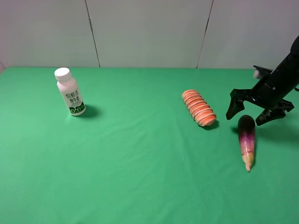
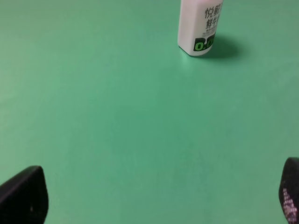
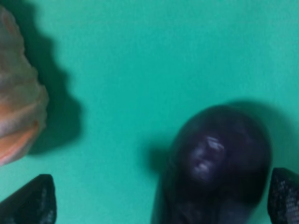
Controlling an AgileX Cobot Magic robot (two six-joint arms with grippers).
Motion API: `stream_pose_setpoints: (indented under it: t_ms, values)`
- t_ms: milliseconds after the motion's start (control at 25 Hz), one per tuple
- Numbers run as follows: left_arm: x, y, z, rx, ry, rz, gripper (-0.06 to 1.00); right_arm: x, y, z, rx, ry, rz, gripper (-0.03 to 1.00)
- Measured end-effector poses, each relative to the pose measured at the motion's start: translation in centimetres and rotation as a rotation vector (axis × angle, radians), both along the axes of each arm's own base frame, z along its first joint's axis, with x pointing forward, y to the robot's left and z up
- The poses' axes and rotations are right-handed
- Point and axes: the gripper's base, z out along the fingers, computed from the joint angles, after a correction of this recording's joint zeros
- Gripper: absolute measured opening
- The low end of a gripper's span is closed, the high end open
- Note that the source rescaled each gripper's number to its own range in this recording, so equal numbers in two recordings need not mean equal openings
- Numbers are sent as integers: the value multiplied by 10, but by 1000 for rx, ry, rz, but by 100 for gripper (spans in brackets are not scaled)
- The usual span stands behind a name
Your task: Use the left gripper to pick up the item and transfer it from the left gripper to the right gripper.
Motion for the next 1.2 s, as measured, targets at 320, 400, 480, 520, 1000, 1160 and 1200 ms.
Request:
stream_pose_setpoints:
  t_ms: [320, 400, 480, 520, 1000, 1160, 1200]
  values:
    - [0, 0, 0, 0, 0, 0, 100, 0, 0, 0, -1, 0, -2, 100]
    - [0, 0, 0, 0, 0, 0, 100, 0, 0, 0, -1, 1, -2, 100]
    - [0, 0, 0, 0, 0, 0, 100, 0, 0, 0, 0, 5, -3, 100]
    - [0, 0, 0, 0, 0, 0, 100, 0, 0, 0, 0, 5, -4, 100]
    - [0, 0, 0, 0, 0, 0, 100, -14, 2, 44, 7, -66, -4, 100]
    - [0, 0, 0, 0, 0, 0, 100, -25, 3, 69, 7, -102, 9, 100]
    - [0, 0, 0, 4, 0, 3, 100, -29, 3, 76, 7, -109, 11, 100]
